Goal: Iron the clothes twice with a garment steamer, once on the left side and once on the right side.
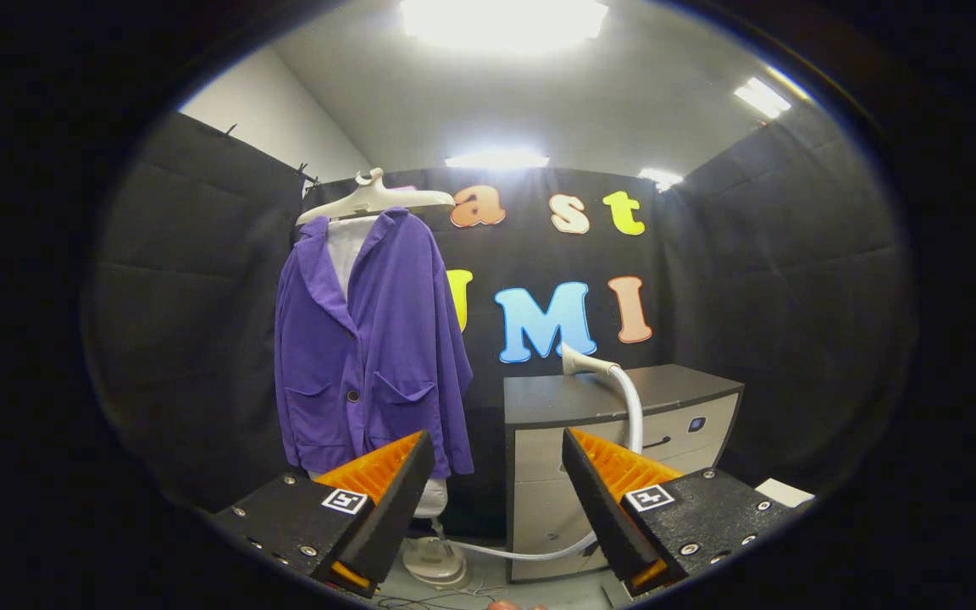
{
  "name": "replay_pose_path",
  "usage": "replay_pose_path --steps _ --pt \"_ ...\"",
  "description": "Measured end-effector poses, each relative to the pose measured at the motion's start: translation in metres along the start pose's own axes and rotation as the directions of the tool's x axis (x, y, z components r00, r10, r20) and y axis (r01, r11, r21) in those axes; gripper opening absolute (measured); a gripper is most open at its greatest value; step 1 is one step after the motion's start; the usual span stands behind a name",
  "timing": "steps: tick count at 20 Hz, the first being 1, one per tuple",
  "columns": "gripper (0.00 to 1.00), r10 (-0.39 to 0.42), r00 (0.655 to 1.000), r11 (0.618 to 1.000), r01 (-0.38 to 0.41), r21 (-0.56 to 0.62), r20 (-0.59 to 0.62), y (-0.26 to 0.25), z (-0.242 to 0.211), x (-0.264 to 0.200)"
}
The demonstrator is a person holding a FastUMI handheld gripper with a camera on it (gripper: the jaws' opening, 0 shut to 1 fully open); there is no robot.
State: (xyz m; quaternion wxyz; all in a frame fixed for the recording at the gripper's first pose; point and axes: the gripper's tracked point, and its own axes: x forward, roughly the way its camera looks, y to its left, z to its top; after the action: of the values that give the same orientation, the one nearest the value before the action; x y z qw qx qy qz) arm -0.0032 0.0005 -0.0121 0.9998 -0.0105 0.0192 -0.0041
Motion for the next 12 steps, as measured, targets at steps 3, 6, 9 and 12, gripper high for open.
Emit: replay_pose_path --steps 3,6,9,12 --pt "0.94 0.0 1.0 1.0 0.0 -0.004 0.002 -0.002 0.002 -0.001" --pt "0.94 -0.003 1.0 1.0 0.003 -0.005 -0.005 -0.008 0.0 -0.001" --pt "0.94 -0.019 1.0 1.0 0.019 -0.008 -0.003 -0.018 0.003 -0.001" --pt "0.94 -0.038 0.999 0.999 0.038 -0.014 -0.009 -0.028 0.004 0.0"
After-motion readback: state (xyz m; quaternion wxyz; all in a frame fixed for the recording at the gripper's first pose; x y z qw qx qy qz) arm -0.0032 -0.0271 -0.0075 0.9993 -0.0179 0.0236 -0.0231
